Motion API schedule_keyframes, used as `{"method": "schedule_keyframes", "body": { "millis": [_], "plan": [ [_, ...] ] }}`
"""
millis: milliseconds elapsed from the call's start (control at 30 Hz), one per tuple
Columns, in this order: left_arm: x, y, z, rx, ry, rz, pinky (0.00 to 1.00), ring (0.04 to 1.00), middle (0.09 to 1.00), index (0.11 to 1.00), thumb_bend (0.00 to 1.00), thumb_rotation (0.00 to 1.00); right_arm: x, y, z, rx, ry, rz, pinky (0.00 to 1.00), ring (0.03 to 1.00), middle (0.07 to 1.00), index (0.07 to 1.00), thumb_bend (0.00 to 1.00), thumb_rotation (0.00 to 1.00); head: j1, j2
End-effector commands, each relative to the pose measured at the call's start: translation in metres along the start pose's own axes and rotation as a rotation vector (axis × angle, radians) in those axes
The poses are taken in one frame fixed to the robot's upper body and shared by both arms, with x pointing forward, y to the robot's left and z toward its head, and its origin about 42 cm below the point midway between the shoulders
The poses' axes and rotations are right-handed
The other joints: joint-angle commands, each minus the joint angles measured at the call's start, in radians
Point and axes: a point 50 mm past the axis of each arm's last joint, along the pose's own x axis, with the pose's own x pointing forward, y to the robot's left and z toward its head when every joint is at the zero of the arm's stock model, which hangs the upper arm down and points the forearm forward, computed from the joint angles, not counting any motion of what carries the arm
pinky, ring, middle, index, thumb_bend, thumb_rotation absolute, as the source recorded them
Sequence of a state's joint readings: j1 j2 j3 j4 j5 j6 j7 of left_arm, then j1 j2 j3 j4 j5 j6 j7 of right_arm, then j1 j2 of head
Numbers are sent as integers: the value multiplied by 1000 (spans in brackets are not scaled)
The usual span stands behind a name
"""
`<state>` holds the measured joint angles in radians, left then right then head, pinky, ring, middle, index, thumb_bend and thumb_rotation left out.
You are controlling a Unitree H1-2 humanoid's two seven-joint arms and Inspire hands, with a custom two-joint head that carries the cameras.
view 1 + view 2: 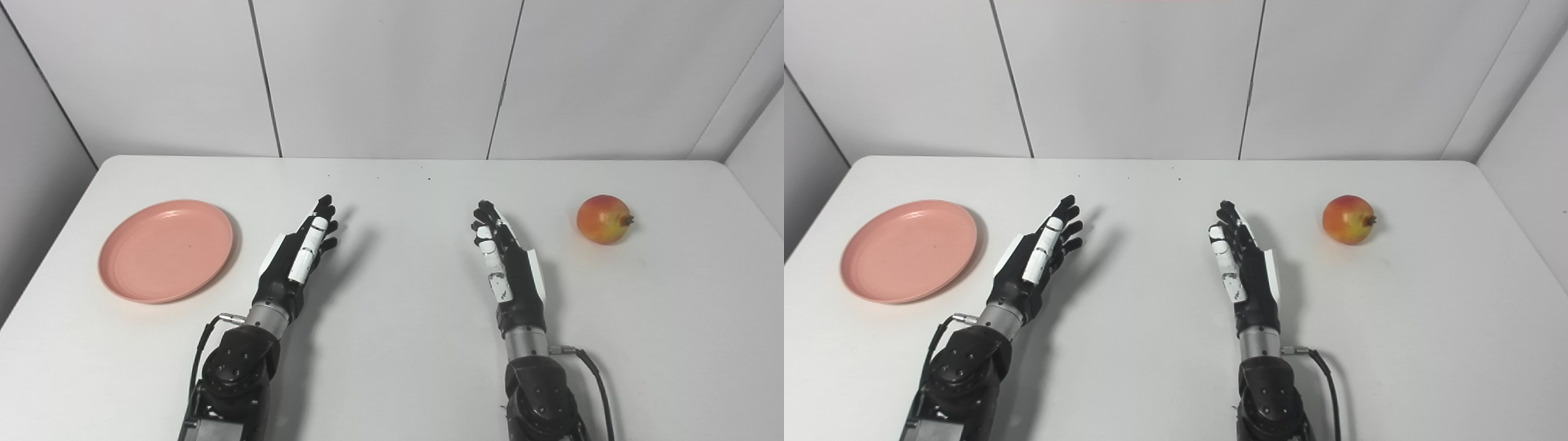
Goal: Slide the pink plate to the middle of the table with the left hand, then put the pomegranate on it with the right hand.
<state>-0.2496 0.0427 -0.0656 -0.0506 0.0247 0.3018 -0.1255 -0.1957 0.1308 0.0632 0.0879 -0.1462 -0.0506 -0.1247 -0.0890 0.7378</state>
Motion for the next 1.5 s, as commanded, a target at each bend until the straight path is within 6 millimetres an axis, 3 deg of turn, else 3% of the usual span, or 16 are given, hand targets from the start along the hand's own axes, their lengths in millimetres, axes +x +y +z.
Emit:
{"method": "schedule_keyframes", "body": {
  "millis": [0,1467],
  "plan": [
    [12,0,23,20,-69,-7,922,961,988,993,498,1000,10,4,19,14,-64,9,880,874,887,886,585,946,0,0],
    [12,0,23,17,-66,-14,920,952,978,983,523,992,9,5,21,13,-71,10,875,874,888,887,580,938,-1,4]
  ]
}}
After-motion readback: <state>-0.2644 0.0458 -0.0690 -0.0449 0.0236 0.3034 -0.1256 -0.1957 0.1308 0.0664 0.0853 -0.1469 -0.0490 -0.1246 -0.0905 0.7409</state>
